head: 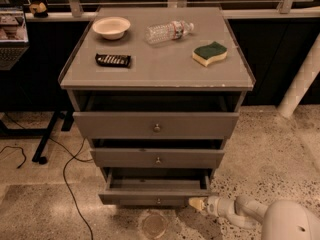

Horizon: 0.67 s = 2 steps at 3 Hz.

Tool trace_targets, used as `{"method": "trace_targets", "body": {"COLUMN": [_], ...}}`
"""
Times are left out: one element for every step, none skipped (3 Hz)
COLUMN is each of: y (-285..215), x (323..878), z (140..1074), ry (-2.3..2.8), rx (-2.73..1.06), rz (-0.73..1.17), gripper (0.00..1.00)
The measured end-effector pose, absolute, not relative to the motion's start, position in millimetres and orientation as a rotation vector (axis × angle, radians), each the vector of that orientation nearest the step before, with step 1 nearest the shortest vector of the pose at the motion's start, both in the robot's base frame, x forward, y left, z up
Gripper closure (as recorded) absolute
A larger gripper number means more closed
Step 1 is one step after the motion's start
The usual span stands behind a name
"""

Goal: Close bottom drawer

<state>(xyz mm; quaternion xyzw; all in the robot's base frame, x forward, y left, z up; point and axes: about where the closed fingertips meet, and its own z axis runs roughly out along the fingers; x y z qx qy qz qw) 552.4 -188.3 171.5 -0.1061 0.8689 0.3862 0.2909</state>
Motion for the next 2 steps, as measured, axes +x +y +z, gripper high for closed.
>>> {"method": "trace_targets", "body": {"y": [-186, -183], "x": [562, 577], "z": [169, 173], "ry": [2.326, 2.313], "rx": [-0.287, -0.274], "rz": [1.025, 1.000], "gripper": [1.00, 1.00]}}
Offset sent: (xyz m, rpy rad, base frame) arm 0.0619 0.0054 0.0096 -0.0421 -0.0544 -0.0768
